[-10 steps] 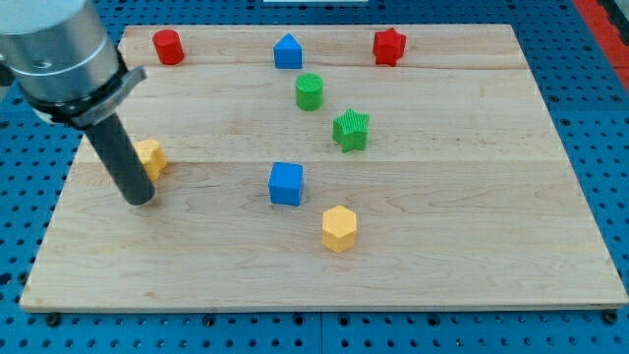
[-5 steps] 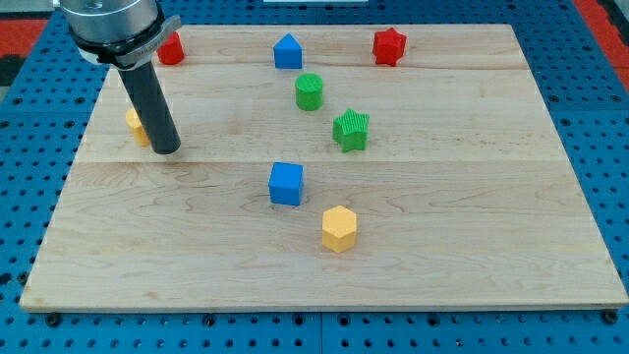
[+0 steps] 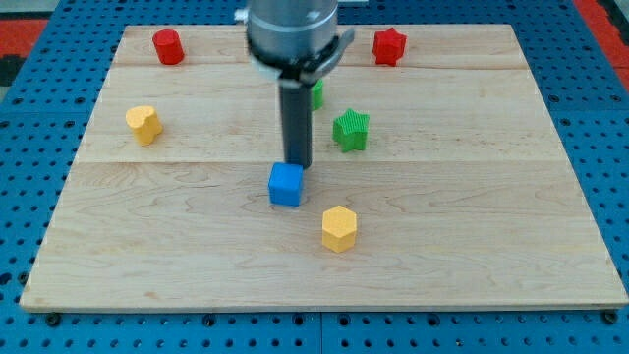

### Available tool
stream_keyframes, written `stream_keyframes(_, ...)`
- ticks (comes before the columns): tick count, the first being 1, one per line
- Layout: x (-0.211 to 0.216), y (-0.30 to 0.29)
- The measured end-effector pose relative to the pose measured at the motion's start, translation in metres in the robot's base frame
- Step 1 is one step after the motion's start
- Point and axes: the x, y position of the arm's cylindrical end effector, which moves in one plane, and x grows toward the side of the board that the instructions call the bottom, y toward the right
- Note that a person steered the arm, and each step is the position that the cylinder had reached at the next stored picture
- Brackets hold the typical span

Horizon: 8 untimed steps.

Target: Move the blue cube to the yellow hexagon

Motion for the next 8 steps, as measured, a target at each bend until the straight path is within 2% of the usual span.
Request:
stream_keyframes(1, 0.043, 0.009)
stream_keyframes(2, 0.052, -0.053)
stream_keyframes(4, 0.054, -0.095)
stream_keyframes(5, 0.054, -0.096)
stream_keyframes(8, 0.117, -0.099)
